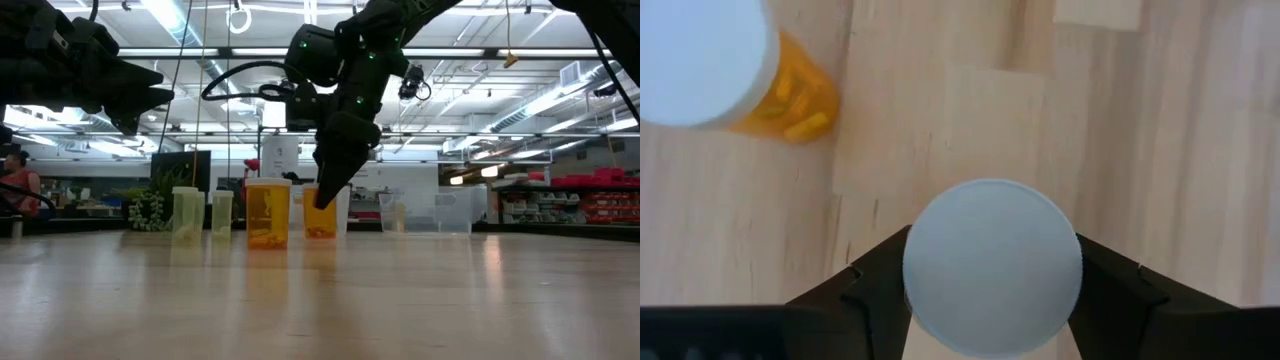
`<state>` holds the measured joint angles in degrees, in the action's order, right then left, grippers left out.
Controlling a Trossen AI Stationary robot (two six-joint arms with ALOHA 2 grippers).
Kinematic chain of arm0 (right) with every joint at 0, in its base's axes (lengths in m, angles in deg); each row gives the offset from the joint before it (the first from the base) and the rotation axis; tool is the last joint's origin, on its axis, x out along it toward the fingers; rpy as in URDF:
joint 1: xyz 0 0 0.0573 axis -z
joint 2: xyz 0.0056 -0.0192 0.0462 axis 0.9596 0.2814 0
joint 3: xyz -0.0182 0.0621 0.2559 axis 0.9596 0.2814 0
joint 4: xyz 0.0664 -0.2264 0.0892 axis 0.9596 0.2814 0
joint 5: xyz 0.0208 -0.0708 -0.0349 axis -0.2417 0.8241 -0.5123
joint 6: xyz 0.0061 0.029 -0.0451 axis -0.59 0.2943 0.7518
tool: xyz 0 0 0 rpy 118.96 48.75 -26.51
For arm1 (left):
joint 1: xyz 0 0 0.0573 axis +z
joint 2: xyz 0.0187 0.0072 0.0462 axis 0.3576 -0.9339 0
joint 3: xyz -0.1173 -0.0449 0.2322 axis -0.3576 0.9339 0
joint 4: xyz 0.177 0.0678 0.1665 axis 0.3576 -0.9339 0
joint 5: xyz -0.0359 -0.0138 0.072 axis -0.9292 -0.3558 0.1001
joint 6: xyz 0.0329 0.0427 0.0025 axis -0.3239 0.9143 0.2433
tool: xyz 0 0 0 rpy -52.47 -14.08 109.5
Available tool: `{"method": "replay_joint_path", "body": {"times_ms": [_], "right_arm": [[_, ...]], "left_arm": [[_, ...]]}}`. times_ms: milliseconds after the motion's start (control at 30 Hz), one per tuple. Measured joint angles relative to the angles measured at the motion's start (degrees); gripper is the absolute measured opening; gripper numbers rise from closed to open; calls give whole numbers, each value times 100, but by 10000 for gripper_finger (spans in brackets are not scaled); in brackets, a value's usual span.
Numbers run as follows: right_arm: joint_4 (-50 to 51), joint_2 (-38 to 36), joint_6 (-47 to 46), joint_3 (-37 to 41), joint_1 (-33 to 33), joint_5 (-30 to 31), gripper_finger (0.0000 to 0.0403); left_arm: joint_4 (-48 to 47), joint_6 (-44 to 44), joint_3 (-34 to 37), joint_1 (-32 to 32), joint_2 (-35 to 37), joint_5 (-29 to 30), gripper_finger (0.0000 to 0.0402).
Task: Pick and place medicine bottles into bin by pill shape (circle, oval)
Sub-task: Put the large orange pill bottle into the left transparent bin
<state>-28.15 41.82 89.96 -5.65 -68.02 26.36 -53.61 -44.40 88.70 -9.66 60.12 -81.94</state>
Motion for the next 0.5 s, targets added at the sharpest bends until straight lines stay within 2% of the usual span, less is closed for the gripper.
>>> {"method": "replay_joint_path", "body": {"times_ms": [267, 500], "right_arm": [[773, 0, 68, -854, 238, 68, 221], [896, 0, 414, -1359, 660, 81, 223]], "left_arm": [[0, 1, 0, 0, 0, 0, 172], [0, 1, 0, 0, 0, 0, 172]]}}
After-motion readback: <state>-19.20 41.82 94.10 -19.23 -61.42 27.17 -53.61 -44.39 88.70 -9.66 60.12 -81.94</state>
